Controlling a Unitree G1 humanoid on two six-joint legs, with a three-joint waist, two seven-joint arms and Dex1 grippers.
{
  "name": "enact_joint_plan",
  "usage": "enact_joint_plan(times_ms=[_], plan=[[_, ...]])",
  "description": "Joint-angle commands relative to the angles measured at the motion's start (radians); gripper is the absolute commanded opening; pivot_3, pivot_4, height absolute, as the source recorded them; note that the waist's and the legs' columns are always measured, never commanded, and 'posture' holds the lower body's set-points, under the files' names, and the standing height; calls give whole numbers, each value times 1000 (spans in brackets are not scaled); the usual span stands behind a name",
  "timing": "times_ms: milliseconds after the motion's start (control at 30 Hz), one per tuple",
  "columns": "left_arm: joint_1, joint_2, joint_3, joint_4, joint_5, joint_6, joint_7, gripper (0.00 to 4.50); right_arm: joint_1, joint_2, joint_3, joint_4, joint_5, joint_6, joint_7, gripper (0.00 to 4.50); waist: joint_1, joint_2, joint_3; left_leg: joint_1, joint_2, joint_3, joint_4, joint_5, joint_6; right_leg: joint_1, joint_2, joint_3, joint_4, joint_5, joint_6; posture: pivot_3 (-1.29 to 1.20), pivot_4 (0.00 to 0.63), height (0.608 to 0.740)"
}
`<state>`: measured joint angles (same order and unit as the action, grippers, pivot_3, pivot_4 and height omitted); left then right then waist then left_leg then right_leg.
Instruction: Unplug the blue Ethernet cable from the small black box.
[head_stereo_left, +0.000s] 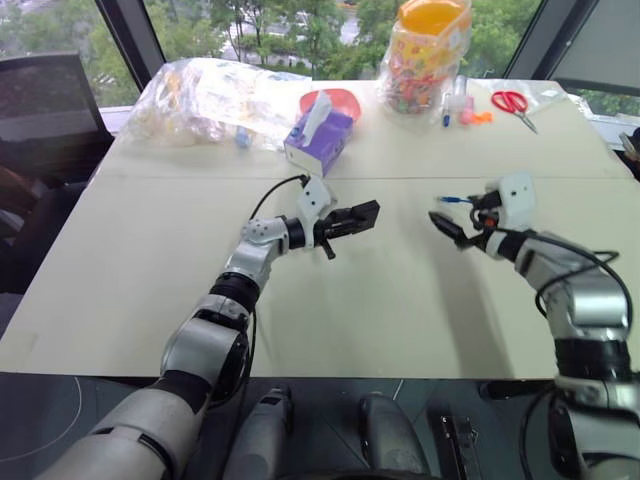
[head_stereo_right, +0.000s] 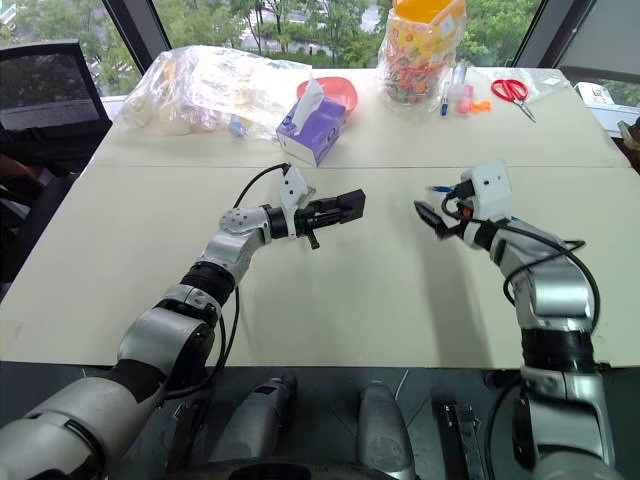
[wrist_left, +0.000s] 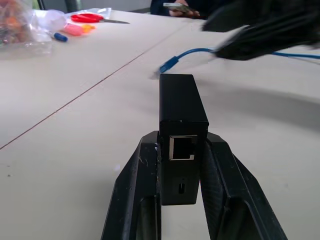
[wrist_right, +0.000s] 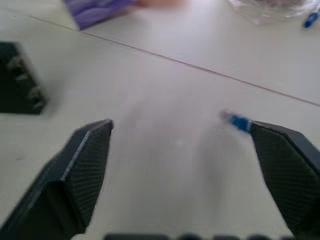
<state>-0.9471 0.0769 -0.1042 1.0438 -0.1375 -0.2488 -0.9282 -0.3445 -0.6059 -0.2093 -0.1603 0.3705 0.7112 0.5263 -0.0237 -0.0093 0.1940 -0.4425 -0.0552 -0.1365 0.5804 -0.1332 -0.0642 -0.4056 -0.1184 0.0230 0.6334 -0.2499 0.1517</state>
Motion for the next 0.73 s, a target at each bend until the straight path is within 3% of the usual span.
enact_joint_plan(times_ms=[33,133,300,433,467,733], plan=[[-21,-1,18,58,24,-44,15,474,111,12,-49,-242,103,105,-9,4464,5,0,0,0,0,0,0,0,0,1,0,0,0,0,0,0,150,728],[-24,1,27,94,32,-40,15,474,166,25,-69,-316,147,151,-27,4464,8,0,0,0,0,0,1,0,0,1,0,0,0,0,0,0,150,728],[-11,29,30,124,54,-39,1,2757,242,21,-69,-366,159,172,-46,4500,11,0,0,0,0,0,3,0,0,2,0,-1,0,0,-1,0,150,728],[1,64,35,113,55,-28,-32,4257,273,11,-79,-372,168,169,-41,4500,10,0,0,0,0,0,3,0,0,2,0,-1,0,0,-1,0,150,728],[5,78,38,102,50,-16,-53,4460,281,6,-86,-375,171,170,-38,4500,10,0,0,0,0,0,3,0,0,2,0,-1,0,0,-1,0,150,728],[67,193,71,-88,3,117,-166,4460,363,-47,-172,-407,213,171,6,4500,11,0,0,0,0,0,3,0,1,2,0,-1,0,0,-1,0,150,728]])
